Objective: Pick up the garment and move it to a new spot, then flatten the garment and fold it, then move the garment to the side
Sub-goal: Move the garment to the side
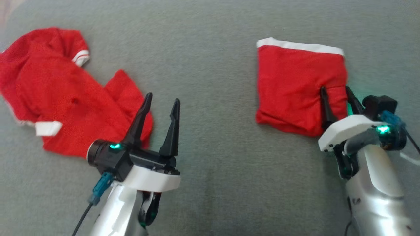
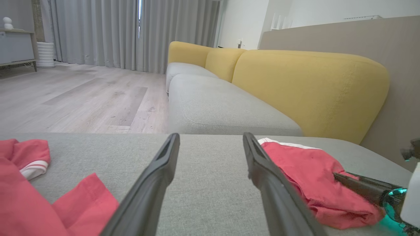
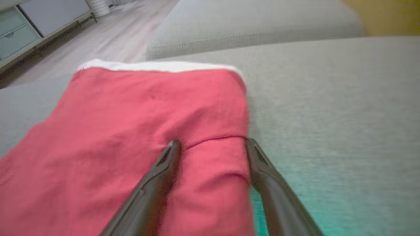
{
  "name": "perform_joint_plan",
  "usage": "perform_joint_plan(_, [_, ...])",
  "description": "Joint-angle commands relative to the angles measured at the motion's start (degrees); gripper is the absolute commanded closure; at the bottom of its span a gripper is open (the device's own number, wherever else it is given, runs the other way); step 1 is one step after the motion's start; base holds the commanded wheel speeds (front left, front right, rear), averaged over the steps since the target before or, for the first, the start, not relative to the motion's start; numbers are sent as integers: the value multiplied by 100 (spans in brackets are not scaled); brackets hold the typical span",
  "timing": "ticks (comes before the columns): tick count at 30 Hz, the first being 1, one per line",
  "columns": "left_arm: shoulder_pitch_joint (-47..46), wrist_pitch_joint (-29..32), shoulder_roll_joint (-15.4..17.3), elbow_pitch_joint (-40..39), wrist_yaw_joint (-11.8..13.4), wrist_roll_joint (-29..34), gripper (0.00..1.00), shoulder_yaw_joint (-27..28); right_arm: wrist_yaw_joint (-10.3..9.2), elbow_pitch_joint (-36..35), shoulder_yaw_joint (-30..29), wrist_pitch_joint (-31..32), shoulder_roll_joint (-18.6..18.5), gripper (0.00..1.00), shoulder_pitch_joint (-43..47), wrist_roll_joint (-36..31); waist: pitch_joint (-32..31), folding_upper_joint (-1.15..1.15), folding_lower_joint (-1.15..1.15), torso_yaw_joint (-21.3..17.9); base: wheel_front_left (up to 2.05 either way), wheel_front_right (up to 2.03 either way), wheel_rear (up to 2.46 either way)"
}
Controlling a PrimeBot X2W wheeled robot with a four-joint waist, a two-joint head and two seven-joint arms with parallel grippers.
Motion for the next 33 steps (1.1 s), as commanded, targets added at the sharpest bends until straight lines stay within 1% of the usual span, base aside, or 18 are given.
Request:
perform_joint_plan(1, [-180,-36,20,-181,16,-26,0,119,-4,6,92,41,-9,0,-221,22,106,0,-1,164,0,0,0])
perform_joint_plan(3, [-187,-36,20,-177,35,-31,0,88,-4,303,70,111,-9,0,-347,23,102,0,-1,208,0,0,0])
perform_joint_plan(4, [-187,-36,20,-175,43,-31,0,83,-4,423,81,111,-9,23,-406,5,98,0,-1,220,0,0,0])
perform_joint_plan(5, [-187,-36,20,-171,49,-30,0,82,-4,513,103,68,-9,100,-463,-30,90,0,-1,224,0,0,0])
perform_joint_plan(9, [-185,-36,20,-239,66,30,0,110,-4,699,210,-245,-9,100,-645,-311,22,0,-1,109,0,0,0])
perform_joint_plan(13, [-152,-36,20,-314,50,96,0,91,-4,723,249,-530,-9,100,-751,-727,-62,0,-1,-154,0,0,0])
perform_joint_plan(17, [-194,-36,20,-328,33,141,0,-9,-4,631,377,-633,-57,100,-831,-1154,-99,0,-1,-503,0,0,0])
perform_joint_plan(19, [-274,-36,20,-338,25,139,0,-120,-4,588,554,-602,-207,100,-872,-1324,-88,0,-1,-670,0,0,0])
perform_joint_plan(20, [-274,-36,20,-338,25,139,0,-120,-4,588,554,-602,-207,100,-872,-1324,-88,0,-1,-670,0,0,0])
perform_joint_plan(22, [-377,-36,20,-344,22,127,0,-256,-4,545,749,-538,-427,100,-910,-1406,-56,0,-1,-821,0,0,0])
perform_joint_plan(25, [-555,-36,20,-354,33,98,0,-478,-4,478,1068,-426,-900,100,-975,-1422,45,0,-1,-1006,0,0,0])
perform_joint_plan(27, [-684,-36,20,-370,42,76,0,-634,-4,436,1271,-360,-1284,100,-1023,-1391,129,0,-1,-1087,0,0,0])
perform_joint_plan(28, [-799,-36,20,-391,54,58,0,-783,-4,406,1406,-305,-1671,100,-1075,-1301,212,0,-1,-1137,0,0,0])
perform_joint_plan(30, [-899,-36,20,-407,59,48,0,-911,-4,424,1549,-221,-2057,100,-1110,-1206,296,0,-1,-1155,0,0,0])
perform_joint_plan(33, [-1011,-36,20,-437,87,31,0,-1045,-4,481,1540,-139,-2575,100,-1214,-1026,414,0,-1,-1129,0,0,0])
